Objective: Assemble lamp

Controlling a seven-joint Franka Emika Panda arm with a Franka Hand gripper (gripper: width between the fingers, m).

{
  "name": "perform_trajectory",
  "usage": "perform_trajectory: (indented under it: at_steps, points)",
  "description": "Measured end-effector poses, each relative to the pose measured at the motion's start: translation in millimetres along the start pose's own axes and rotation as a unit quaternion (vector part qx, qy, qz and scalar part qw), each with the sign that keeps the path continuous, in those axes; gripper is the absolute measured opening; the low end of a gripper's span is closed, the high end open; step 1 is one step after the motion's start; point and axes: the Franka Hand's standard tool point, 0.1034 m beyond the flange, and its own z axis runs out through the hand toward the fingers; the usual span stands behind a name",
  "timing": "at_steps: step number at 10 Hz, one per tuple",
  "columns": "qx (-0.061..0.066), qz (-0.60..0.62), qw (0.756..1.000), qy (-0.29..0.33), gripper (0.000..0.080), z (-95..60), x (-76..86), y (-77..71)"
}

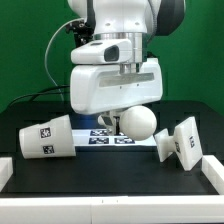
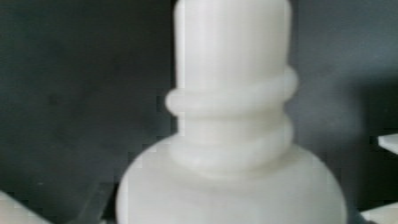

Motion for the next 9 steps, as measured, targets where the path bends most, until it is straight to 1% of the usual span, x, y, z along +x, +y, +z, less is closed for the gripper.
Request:
perform_trajectory:
  at_steps: [1, 2, 3, 4, 7, 8, 9]
  points:
    - [-0.001, 0.060, 0.998, -0.002, 0.0353, -9.8, -20.8, -16.0]
    - [0.000, 0.097, 0.995, -0.006, 0.0353, -11.6, -36.6, -32.1]
    - [0.006, 0.131, 0.991, -0.014, 0.0353, -8.3, -44.9, -41.5]
    - [0.018, 0.152, 0.988, -0.030, 0.0353, -7.1, -47.4, -43.4]
    - [0.018, 0.149, 0.988, -0.028, 0.0353, -6.2, -47.2, -43.2]
    - [0.017, 0.169, 0.985, -0.027, 0.0353, -3.3, -49.6, -43.7]
    - [0.019, 0.232, 0.972, -0.031, 0.0353, 9.0, -63.8, -52.6]
